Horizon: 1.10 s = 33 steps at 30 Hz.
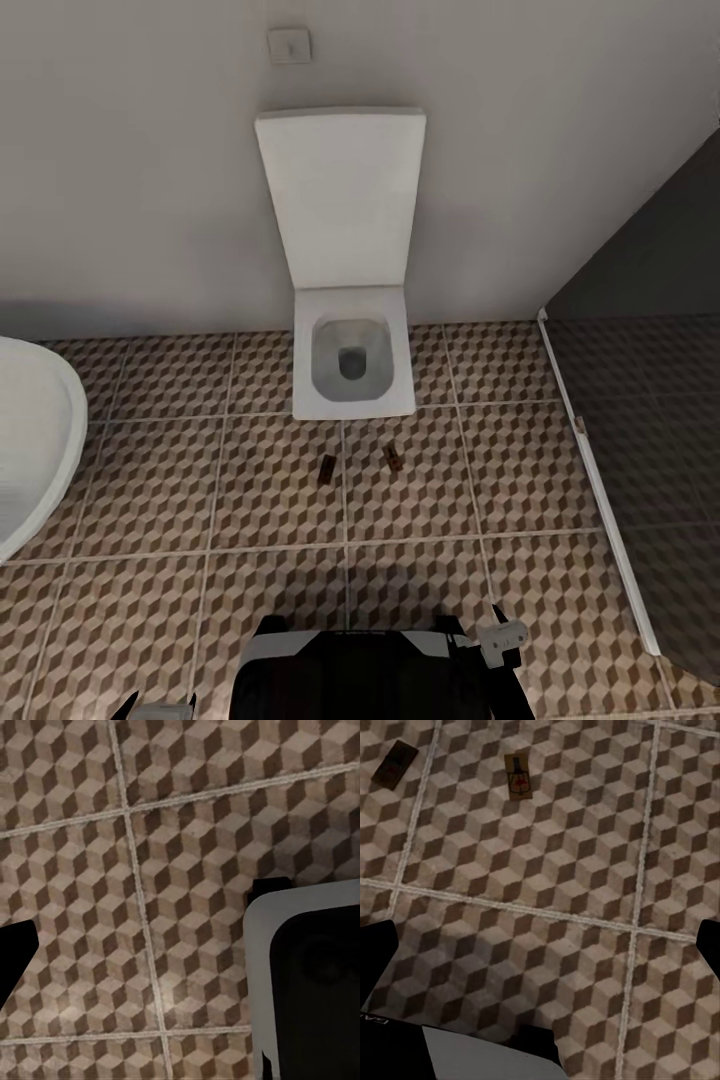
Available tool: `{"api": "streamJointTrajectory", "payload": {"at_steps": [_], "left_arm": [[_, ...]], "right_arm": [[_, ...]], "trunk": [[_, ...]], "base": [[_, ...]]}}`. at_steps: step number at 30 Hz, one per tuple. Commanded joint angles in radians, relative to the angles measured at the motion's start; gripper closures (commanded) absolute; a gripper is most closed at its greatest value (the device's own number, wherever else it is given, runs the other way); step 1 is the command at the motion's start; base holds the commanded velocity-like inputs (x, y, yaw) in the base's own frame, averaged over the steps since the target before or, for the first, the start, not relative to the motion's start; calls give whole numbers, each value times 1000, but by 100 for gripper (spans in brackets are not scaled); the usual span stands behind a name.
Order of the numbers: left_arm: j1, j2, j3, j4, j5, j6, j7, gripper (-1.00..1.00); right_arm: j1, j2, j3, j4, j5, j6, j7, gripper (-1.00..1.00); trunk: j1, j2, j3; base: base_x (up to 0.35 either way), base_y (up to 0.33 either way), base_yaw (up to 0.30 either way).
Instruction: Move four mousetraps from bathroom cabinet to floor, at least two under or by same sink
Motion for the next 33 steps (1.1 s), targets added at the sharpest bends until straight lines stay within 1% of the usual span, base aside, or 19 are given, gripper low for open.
{"api": "streamJointTrajectory", "payload": {"at_steps": [1,22,33], "left_arm": [[0,1,-9,-1,-1,-2,10,-100],[0,-1,-9,0,-1,0,10,-100],[0,-6,-9,1,-1,0,10,-100]], "right_arm": [[0,0,9,1,-10,-3,-1,-100],[0,0,9,1,-10,-3,-1,-100],[0,3,9,1,-10,-3,-1,-100]], "trunk": [[-4,7,3],[-84,154,69],[-126,231,103]], "base": [[0,0,0],[0,0,0],[0,0,0]]}}
